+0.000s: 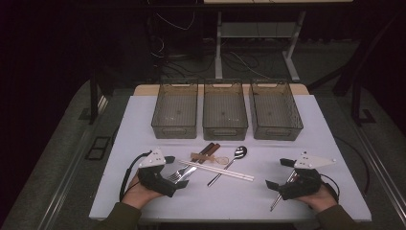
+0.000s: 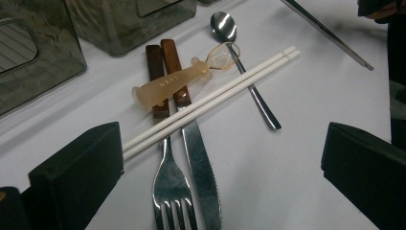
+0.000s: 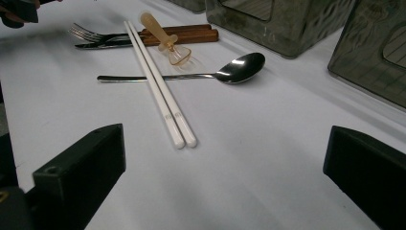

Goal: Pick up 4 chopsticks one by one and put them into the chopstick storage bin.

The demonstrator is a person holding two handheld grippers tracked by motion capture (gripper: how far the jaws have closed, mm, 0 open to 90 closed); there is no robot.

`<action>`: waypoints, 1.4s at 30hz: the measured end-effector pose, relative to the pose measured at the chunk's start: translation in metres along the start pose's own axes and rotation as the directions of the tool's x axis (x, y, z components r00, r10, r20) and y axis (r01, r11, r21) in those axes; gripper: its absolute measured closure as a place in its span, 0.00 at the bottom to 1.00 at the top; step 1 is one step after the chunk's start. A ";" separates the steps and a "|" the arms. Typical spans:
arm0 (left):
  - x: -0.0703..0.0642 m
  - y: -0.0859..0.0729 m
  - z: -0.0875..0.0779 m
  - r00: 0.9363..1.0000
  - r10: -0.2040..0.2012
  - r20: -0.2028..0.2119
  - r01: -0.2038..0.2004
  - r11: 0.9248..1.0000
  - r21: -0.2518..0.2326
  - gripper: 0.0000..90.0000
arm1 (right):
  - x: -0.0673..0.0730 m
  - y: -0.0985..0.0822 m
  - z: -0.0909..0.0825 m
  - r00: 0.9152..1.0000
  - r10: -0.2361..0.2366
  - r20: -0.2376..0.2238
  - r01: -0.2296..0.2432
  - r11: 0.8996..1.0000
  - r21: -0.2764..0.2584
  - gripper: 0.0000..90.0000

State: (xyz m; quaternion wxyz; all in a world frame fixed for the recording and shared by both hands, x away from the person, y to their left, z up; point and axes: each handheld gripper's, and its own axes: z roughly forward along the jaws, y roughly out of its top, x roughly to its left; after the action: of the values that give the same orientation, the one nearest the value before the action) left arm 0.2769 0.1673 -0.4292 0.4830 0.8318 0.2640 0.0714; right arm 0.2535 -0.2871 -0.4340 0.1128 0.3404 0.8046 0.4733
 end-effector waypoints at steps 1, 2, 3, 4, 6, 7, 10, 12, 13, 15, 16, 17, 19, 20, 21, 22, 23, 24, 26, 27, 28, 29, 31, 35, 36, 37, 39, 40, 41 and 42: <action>0.000 0.000 0.000 1.000 -0.002 -0.001 0.002 1.000 -0.002 0.00 | 0.000 0.000 -0.001 1.000 0.003 0.000 -0.003 1.000 0.000 0.01; 0.000 0.000 0.000 1.000 -0.001 -0.001 0.001 1.000 -0.002 0.00 | 0.000 0.000 -0.001 1.000 0.003 0.000 -0.003 1.000 0.000 0.01; 0.000 0.000 0.000 1.000 0.000 0.001 0.000 1.000 0.001 0.00 | 0.000 0.000 -0.001 1.000 0.005 0.000 -0.005 1.000 0.000 0.01; 0.000 0.000 0.000 1.000 0.003 0.001 -0.003 1.000 -0.001 0.00 | -0.001 0.000 -0.001 1.000 0.006 -0.001 -0.006 1.000 -0.003 0.01; 0.000 0.000 -0.001 1.000 0.006 0.004 -0.006 1.000 0.002 0.00 | -0.002 0.000 -0.002 1.000 0.008 -0.002 -0.008 1.000 -0.004 0.01; 0.000 0.001 -0.001 1.000 0.003 0.004 -0.003 1.000 0.001 0.00 | -0.002 -0.001 -0.002 1.000 0.008 0.002 -0.008 1.000 -0.002 0.01; -0.001 0.001 0.000 1.000 0.001 0.004 -0.001 1.000 -0.003 0.00 | -0.003 0.000 -0.003 1.000 0.013 0.002 -0.013 1.000 -0.003 0.01; -0.002 0.001 -0.001 1.000 -0.004 0.003 0.004 1.000 -0.004 0.00 | -0.004 0.002 -0.003 1.000 0.016 0.000 -0.016 1.000 -0.001 0.01; -0.002 0.001 -0.001 1.000 -0.003 0.002 0.003 1.000 0.001 0.00 | -0.004 0.002 -0.003 1.000 0.016 0.000 -0.016 1.000 -0.001 0.01; -0.003 0.001 -0.001 1.000 -0.003 0.001 0.003 1.000 0.002 0.00 | -0.004 0.003 -0.004 1.000 0.021 -0.002 -0.021 1.000 0.000 0.01; -0.003 0.001 -0.001 1.000 -0.001 0.002 0.001 1.000 0.000 0.00 | -0.004 0.003 -0.005 1.000 0.022 -0.002 -0.022 1.000 -0.002 0.01; -0.004 0.001 -0.001 1.000 0.006 0.002 -0.006 1.000 0.006 0.00 | -0.004 0.004 -0.005 1.000 0.019 -0.004 -0.019 1.000 -0.001 0.01; -0.005 0.000 -0.002 1.000 0.007 0.004 -0.007 1.000 0.007 0.00 | -0.003 0.006 -0.006 1.000 0.017 -0.004 -0.017 1.000 -0.004 0.01; -0.005 0.000 -0.002 1.000 0.008 0.004 -0.008 1.000 0.006 0.00 | -0.003 0.007 -0.006 1.000 0.016 -0.006 -0.016 1.000 -0.004 0.01; -0.005 0.000 -0.002 1.000 0.005 0.005 -0.005 1.000 0.002 0.00 | -0.002 0.009 -0.006 1.000 0.019 -0.009 -0.019 1.000 0.003 0.01; -0.005 0.000 -0.002 1.000 0.006 0.006 -0.006 1.000 0.004 0.00 | -0.002 0.010 -0.006 1.000 0.020 -0.011 -0.020 1.000 0.001 0.01; -0.005 0.000 -0.001 1.000 0.002 0.007 -0.002 1.000 0.001 0.00 | -0.002 0.010 -0.006 1.000 0.020 -0.011 -0.020 1.000 0.001 0.01; -0.005 0.000 -0.001 1.000 0.002 0.007 -0.002 1.000 0.000 0.00 | -0.003 0.011 -0.006 1.000 0.023 -0.014 -0.023 1.000 0.003 0.01; -0.005 0.000 -0.001 1.000 0.001 0.007 -0.001 1.000 0.000 0.00 | -0.004 0.013 -0.005 1.000 0.023 -0.018 -0.023 1.000 0.005 0.01; -0.005 0.000 -0.002 1.000 0.001 0.007 -0.001 1.000 0.000 0.00 | -0.004 0.014 -0.005 1.000 0.023 -0.017 -0.023 1.000 0.009 0.01; -0.005 0.000 -0.002 1.000 0.002 0.006 -0.002 1.000 0.001 0.00 | -0.004 0.015 -0.005 1.000 0.022 -0.017 -0.022 1.000 0.013 0.01; -0.005 0.000 -0.002 1.000 0.002 0.007 -0.002 1.000 0.000 0.00 | -0.004 0.016 -0.004 1.000 0.017 -0.020 -0.017 1.000 0.013 0.01; -0.006 0.000 -0.001 1.000 0.000 0.007 0.000 1.000 0.000 0.00 | -0.004 0.017 -0.004 1.000 0.016 -0.020 -0.016 1.000 0.020 0.01; -0.006 0.000 -0.001 1.000 0.001 0.006 -0.001 1.000 -0.002 0.00 | -0.004 0.018 -0.002 1.000 0.012 -0.026 -0.012 0.999 0.031 0.01; -0.006 0.000 -0.001 1.000 0.002 0.006 -0.002 1.000 -0.002 0.00 | -0.004 0.019 -0.002 1.000 0.011 -0.027 -0.010 0.999 0.032 0.01; -0.007 0.000 -0.001 1.000 0.001 0.005 -0.001 1.000 -0.003 0.00 | -0.004 0.019 -0.001 1.000 0.010 -0.028 -0.009 0.999 0.033 0.01; -0.007 0.000 -0.001 1.000 0.004 0.007 -0.004 1.000 -0.004 0.00 | -0.004 0.020 -0.001 1.000 0.008 -0.028 -0.007 1.000 0.030 0.01; -0.007 0.000 -0.001 1.000 0.005 0.007 -0.005 1.000 -0.004 0.00 | -0.004 0.021 0.000 1.000 0.009 -0.029 -0.008 1.000 0.030 0.01; -0.006 0.000 -0.001 1.000 0.005 0.007 -0.005 1.000 -0.004 0.00 | -0.004 0.021 0.000 0.999 0.011 -0.030 -0.010 0.999 0.032 0.01; -0.007 0.000 -0.001 1.000 0.003 0.008 -0.003 1.000 -0.004 0.00 | -0.004 0.022 0.000 0.999 0.009 -0.031 -0.008 0.999 0.032 0.01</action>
State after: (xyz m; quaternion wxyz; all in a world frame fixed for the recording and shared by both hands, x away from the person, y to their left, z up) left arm 0.2709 0.1645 -0.4284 0.4856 0.8316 0.2605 0.0691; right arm 0.2660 -0.2824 -0.4167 0.0929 0.3382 0.8123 0.4660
